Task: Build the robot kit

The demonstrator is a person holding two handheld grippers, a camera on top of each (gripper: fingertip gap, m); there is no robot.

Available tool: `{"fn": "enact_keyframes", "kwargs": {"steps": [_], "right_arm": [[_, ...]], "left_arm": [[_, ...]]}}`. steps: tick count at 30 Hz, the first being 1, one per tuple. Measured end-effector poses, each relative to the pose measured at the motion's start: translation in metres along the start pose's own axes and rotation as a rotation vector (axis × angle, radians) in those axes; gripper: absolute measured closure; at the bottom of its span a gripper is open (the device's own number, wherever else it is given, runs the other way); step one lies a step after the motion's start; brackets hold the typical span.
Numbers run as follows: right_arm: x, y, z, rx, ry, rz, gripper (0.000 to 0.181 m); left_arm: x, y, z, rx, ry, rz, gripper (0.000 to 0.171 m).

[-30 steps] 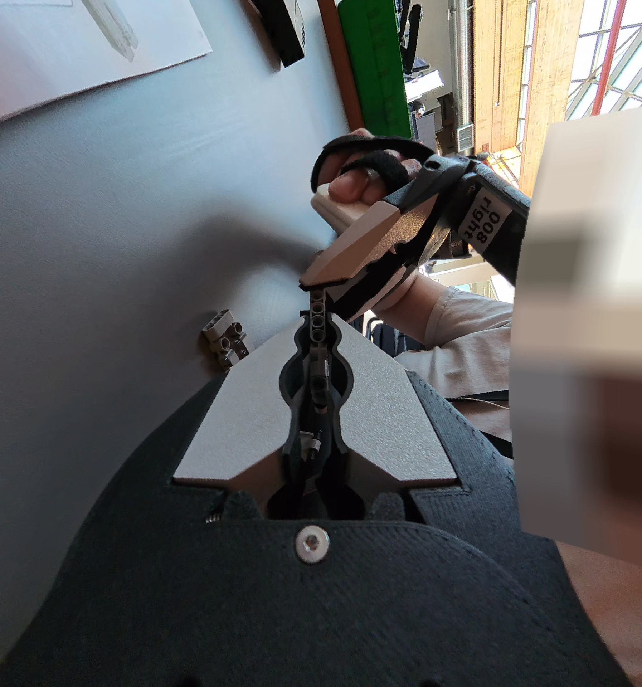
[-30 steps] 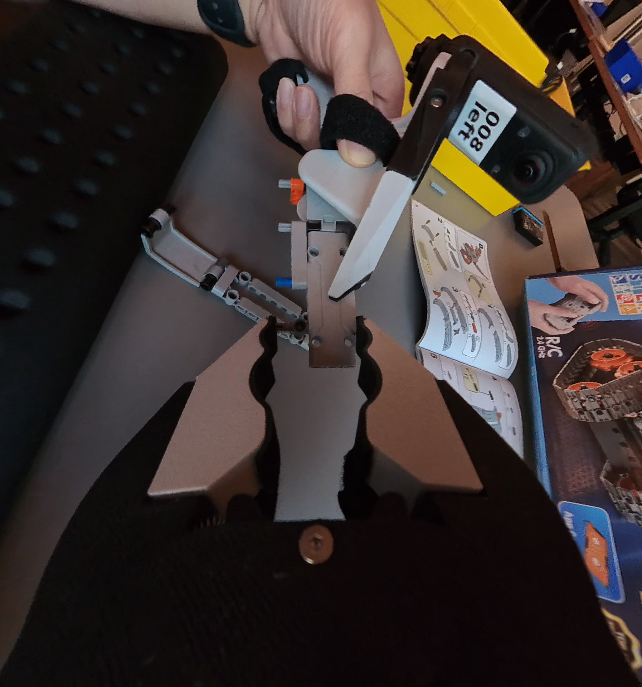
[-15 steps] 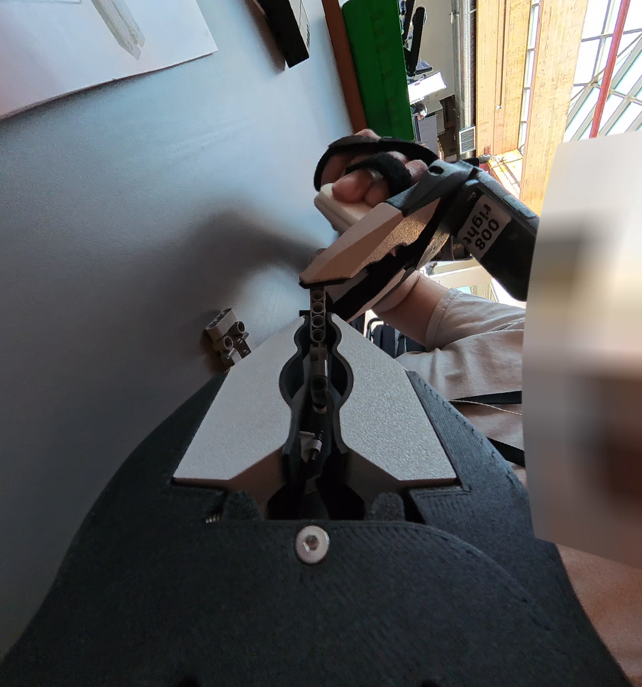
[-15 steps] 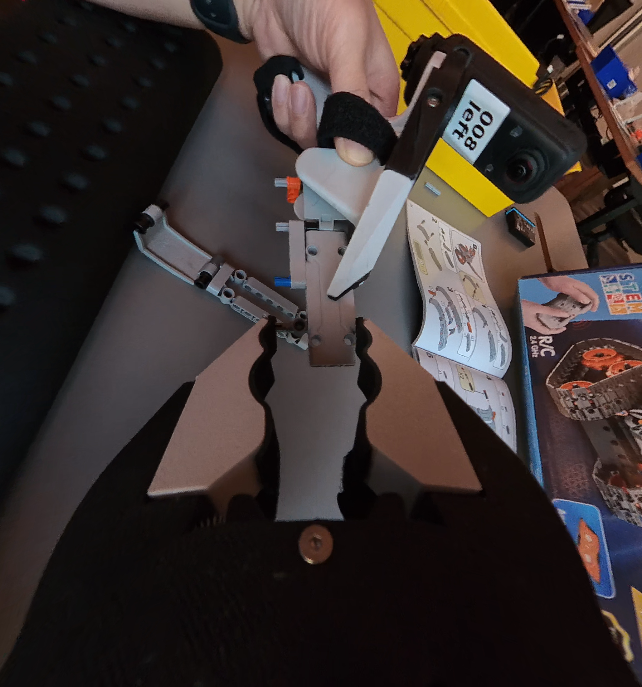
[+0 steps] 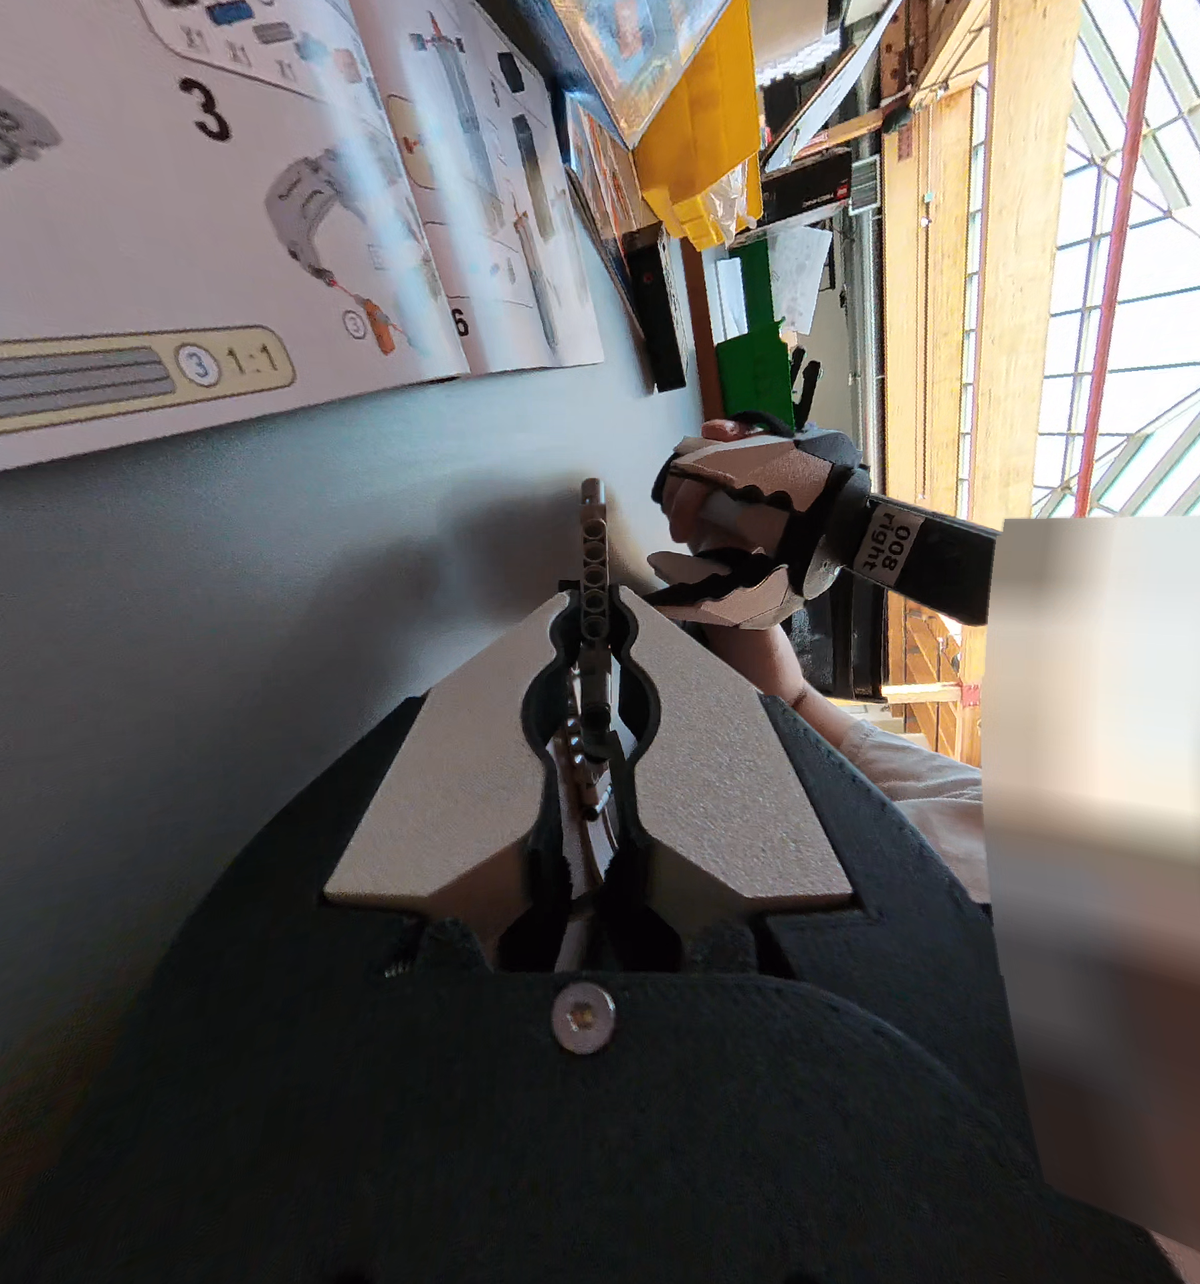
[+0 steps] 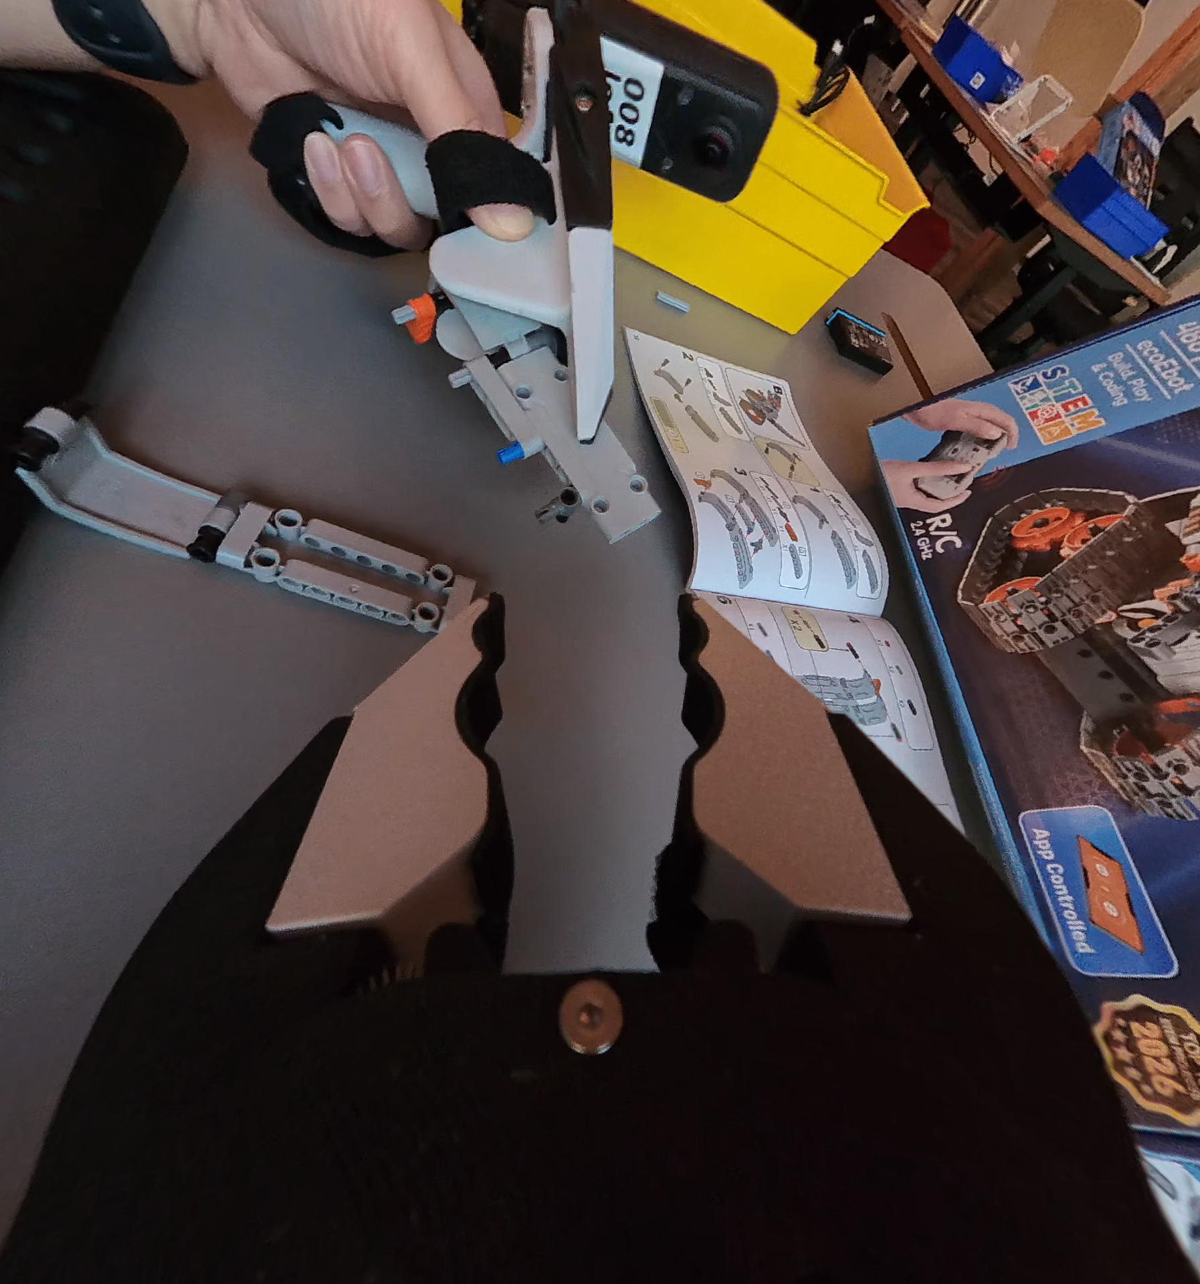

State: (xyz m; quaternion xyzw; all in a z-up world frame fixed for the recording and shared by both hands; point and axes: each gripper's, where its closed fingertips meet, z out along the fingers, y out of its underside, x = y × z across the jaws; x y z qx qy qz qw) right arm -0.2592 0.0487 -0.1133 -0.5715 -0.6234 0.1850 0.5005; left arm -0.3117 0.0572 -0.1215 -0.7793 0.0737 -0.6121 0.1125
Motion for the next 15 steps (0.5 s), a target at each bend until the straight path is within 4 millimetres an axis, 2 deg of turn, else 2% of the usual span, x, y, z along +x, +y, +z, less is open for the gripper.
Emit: {"fn": "enact_keyframes", "kwargs": {"steps": [4, 10, 15], "right_arm": [[-0.002, -0.002, 0.015, 0.026, -0.034, 0.043, 0.137], [-0.004, 0.001, 0.043, -0.005, -0.089, -0.047, 0.142], [-0.003, 0.009, 0.052, -0.049, -0.088, -0.129, 0.146]], "left_arm": [[-0.007, 0.000, -0.001, -0.006, -0.013, -0.029, 0.167], [-0.011, 0.000, -0.001, -0.001, -0.001, -0.071, 0.167], [-0.014, 0.002, 0.001, -0.005, -0.003, -0.095, 0.167]]}}
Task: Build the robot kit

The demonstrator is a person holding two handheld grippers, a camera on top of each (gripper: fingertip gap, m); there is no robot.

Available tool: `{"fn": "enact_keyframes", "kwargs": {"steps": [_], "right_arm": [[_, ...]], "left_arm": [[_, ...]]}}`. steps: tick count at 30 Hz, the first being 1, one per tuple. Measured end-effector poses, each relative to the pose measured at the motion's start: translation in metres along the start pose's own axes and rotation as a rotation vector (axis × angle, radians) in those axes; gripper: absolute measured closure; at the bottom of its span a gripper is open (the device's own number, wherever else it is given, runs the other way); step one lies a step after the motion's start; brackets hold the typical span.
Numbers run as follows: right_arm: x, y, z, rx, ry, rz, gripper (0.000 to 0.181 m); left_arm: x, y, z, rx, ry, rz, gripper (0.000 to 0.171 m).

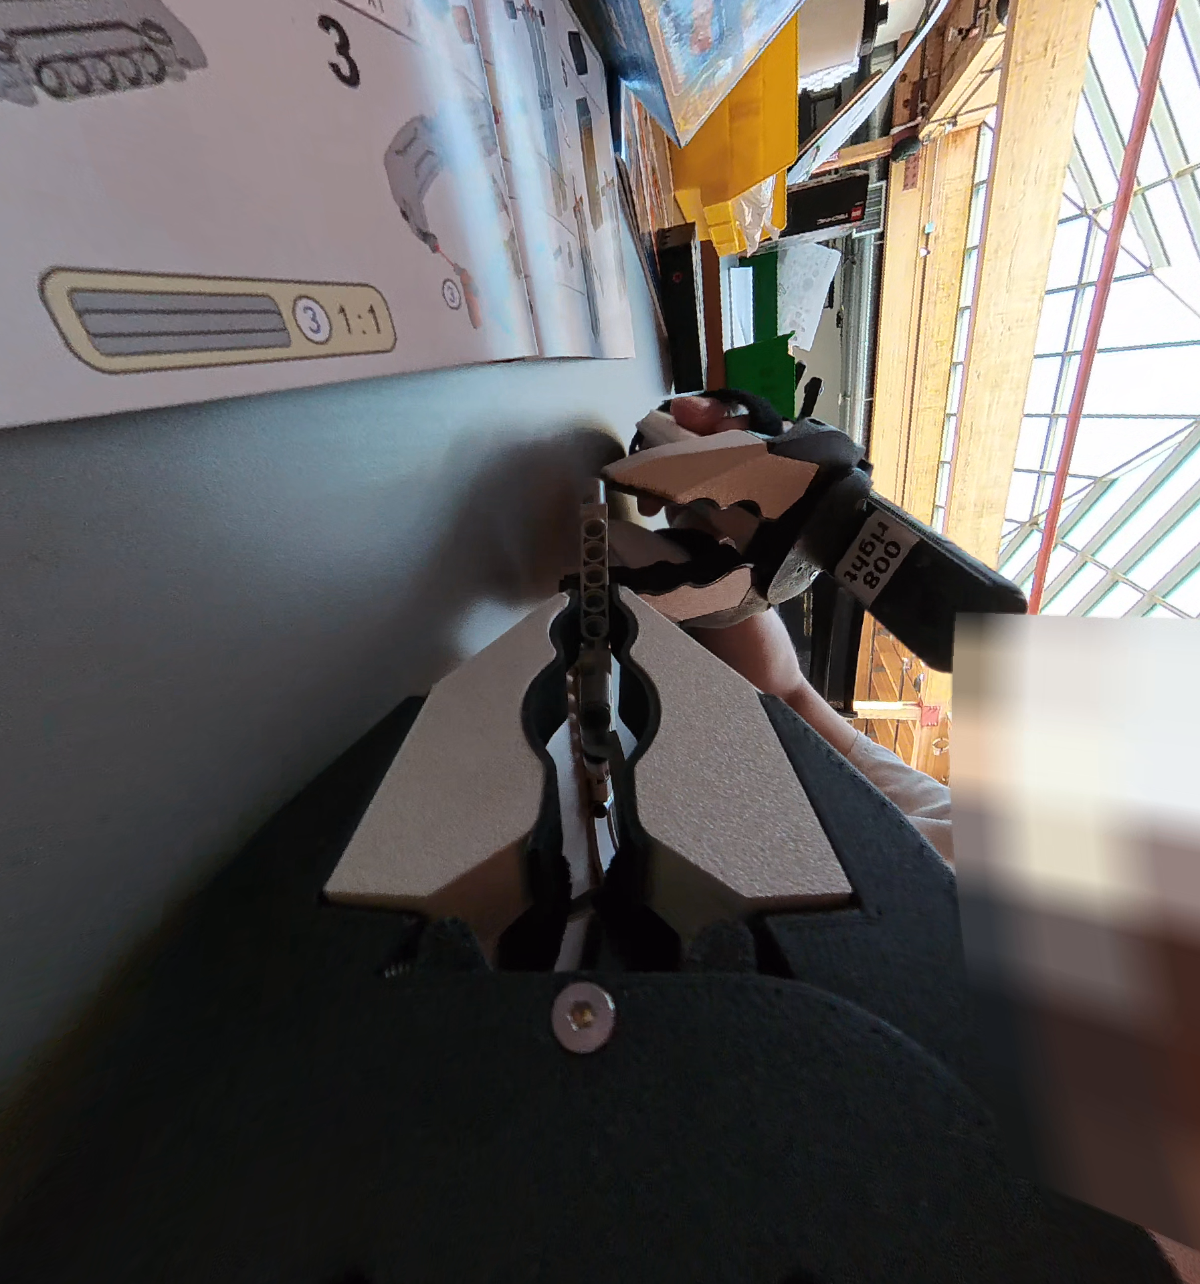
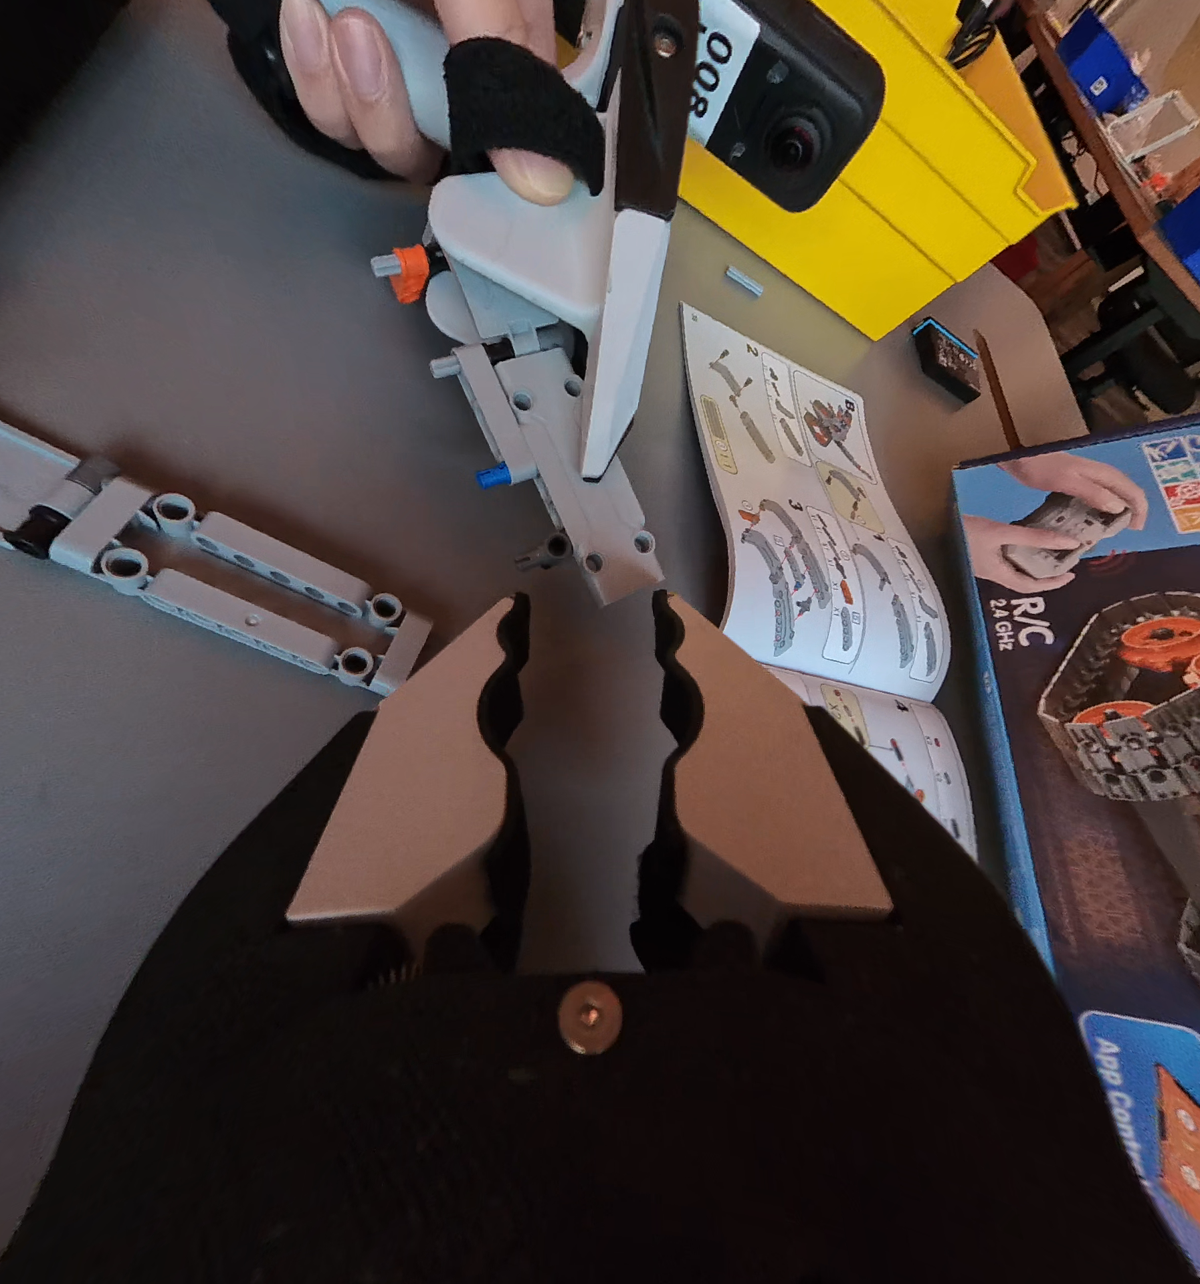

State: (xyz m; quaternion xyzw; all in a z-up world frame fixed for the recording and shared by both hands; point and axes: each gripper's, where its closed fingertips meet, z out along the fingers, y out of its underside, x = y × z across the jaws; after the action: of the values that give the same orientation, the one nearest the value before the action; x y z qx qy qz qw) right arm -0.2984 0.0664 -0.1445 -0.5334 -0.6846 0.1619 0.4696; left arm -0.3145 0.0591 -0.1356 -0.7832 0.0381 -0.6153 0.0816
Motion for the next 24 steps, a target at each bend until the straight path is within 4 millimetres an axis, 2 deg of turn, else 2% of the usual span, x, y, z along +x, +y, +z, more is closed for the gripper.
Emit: {"fn": "enact_keyframes", "kwargs": {"steps": [5, 10, 13, 20, 24], "right_arm": [[0.004, 0.001, 0.004, -0.049, 0.086, -0.200, 0.150], [0.001, -0.005, 0.005, -0.066, 0.126, -0.320, 0.159], [-0.002, -0.007, 0.004, -0.066, 0.143, -0.382, 0.160], [-0.006, -0.006, 0.006, -0.044, 0.109, -0.376, 0.160], [-0.001, -0.002, 0.009, -0.055, 0.083, -0.390, 0.160]], "left_arm": [[0.005, 0.006, 0.004, -0.042, 0.068, -0.045, 0.167], [0.007, 0.009, 0.006, -0.047, 0.077, -0.037, 0.166], [0.006, 0.005, 0.002, -0.002, 0.067, -0.032, 0.154], [0.003, -0.008, -0.020, 0.127, -0.029, 0.056, 0.151], [0.005, 0.000, -0.021, 0.115, -0.083, 0.134, 0.150]]}}
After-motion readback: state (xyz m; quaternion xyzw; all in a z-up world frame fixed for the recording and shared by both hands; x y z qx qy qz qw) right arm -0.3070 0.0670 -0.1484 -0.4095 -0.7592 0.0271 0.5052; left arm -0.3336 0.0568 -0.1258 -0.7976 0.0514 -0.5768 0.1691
